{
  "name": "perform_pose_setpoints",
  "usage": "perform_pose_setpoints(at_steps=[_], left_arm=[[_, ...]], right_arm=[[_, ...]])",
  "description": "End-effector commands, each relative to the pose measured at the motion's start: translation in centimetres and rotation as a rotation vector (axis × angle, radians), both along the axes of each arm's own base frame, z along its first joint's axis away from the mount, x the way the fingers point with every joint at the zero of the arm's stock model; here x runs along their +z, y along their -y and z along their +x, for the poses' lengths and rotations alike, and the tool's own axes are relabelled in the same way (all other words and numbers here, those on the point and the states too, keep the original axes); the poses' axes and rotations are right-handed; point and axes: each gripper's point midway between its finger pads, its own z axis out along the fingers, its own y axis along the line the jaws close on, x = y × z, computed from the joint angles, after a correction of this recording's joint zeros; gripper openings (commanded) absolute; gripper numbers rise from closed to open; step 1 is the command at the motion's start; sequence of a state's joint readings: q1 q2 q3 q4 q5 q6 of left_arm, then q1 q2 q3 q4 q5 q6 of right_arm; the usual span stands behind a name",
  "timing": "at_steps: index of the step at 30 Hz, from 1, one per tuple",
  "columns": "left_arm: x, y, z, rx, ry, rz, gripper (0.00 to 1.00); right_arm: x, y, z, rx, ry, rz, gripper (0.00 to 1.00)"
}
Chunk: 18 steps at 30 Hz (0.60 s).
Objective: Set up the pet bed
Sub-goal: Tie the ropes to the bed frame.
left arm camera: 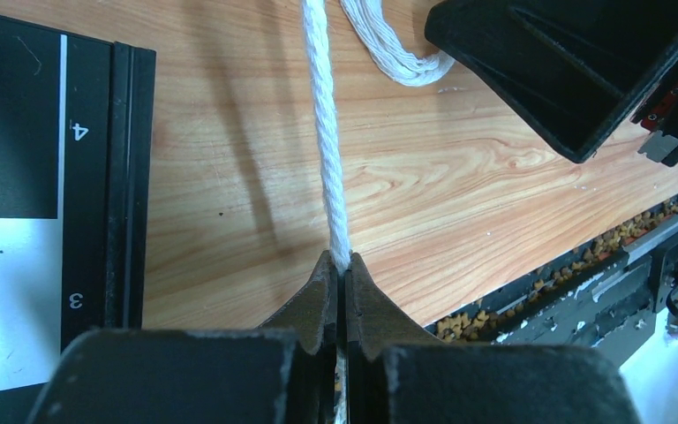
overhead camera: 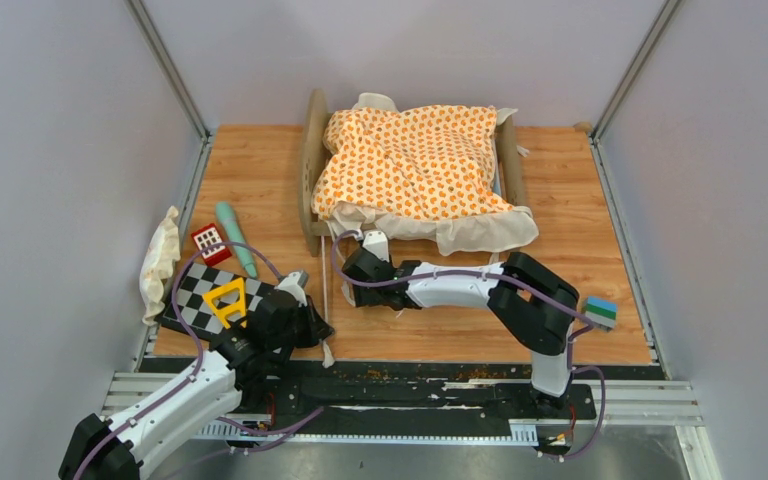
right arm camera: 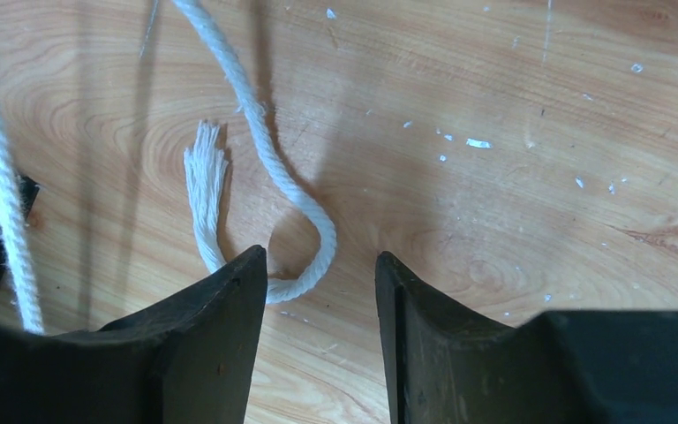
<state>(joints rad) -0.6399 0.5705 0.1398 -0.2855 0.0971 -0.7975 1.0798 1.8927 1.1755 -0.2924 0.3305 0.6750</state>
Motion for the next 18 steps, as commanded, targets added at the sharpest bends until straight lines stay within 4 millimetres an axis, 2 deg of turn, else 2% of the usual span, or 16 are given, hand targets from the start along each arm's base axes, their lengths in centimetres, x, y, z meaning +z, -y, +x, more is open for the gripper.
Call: perform_pose_setpoints(at_steps=[1,5,10,16,18], left_arm=[[1.0,0.7,0.4,-0.022,0.034,-0.030,0.00],[1.1,0.8,0.4,-0.024,0.036,-0.032,0.00],[1.0,0.7,0.3,-0.025,0.036,-0.033,0.00],[0.9,0.7,0.3,-0.023,0.035,-0.036,0.00],[0.9,0.7,0.2,-0.023,0.035,-0.037,0.00]], right_arm=[[0.1,0.2,0.5,-0.065,0.015,-0.039,0.47],[-0.4,0.5,0.4,-0.076,0.020,-0.119,0.47],[-1.7,0.6,-0.9,-0.041,-0.008,-0.192,0.47],[-3.0,1.2,-3.6,0.006,-0.057,-0.205,0.40],[-3.2,1.2,-4.6,0.030,-0.066,-0.203,0.35]])
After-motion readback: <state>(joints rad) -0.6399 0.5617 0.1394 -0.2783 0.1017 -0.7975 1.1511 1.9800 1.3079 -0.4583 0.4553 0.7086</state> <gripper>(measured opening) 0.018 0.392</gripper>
